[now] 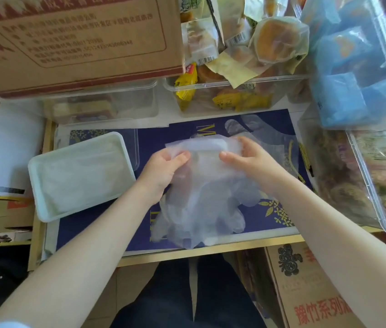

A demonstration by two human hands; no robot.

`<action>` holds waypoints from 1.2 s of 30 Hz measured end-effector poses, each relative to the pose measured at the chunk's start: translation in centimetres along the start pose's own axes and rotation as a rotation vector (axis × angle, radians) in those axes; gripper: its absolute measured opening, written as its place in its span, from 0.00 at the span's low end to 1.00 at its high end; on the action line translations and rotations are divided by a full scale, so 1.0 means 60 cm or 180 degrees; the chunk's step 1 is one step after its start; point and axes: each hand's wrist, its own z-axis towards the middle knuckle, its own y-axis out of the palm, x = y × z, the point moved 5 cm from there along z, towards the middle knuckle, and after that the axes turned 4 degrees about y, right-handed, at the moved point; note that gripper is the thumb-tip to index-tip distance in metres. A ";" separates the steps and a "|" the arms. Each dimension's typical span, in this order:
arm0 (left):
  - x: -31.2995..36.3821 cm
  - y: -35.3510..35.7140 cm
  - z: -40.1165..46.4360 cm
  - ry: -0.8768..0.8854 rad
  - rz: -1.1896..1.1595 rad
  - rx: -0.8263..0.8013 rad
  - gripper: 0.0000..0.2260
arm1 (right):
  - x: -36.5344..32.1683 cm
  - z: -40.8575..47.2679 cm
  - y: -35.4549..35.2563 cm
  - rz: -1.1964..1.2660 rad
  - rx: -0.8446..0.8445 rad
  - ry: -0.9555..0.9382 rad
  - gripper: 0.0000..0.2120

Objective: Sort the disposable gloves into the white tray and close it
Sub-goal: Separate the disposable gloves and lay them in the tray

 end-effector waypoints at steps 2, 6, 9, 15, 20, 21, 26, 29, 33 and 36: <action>-0.007 -0.010 0.004 -0.0057 -0.0134 0.0248 0.08 | 0.016 -0.001 0.004 -0.0261 -0.0325 0.0162 0.12; -0.017 -0.032 0.015 -0.0119 -0.0316 0.0717 0.08 | 0.045 -0.008 0.022 -0.0239 -0.0562 0.0226 0.04; -0.029 -0.042 0.017 -0.0142 -0.0174 0.0697 0.05 | 0.058 0.001 0.024 0.0042 -0.0231 0.0170 0.04; -0.055 -0.052 0.018 0.0107 0.1108 0.0722 0.09 | 0.090 0.022 0.022 -0.0653 -0.0022 0.0152 0.04; -0.038 -0.059 0.020 0.0432 0.2031 0.0928 0.06 | 0.122 0.003 -0.040 -0.2191 0.1119 -0.0009 0.09; -0.029 -0.055 0.018 0.0523 0.2205 0.0929 0.06 | 0.126 -0.005 -0.056 -0.2442 0.1453 0.0039 0.14; -0.012 -0.042 0.016 0.0853 0.2438 0.0685 0.15 | 0.151 -0.003 -0.058 -0.2952 0.1314 0.0575 0.33; -0.017 -0.034 0.013 0.0897 0.2358 0.0066 0.10 | 0.145 0.005 -0.019 -0.3376 0.0874 0.0030 0.28; -0.050 -0.017 0.006 0.0794 0.2790 -0.0826 0.09 | 0.125 0.009 -0.003 -0.2878 0.0927 -0.0462 0.17; -0.061 -0.005 0.005 0.1184 0.3629 -0.0815 0.23 | 0.118 0.007 -0.038 -0.2554 0.1847 0.0157 0.19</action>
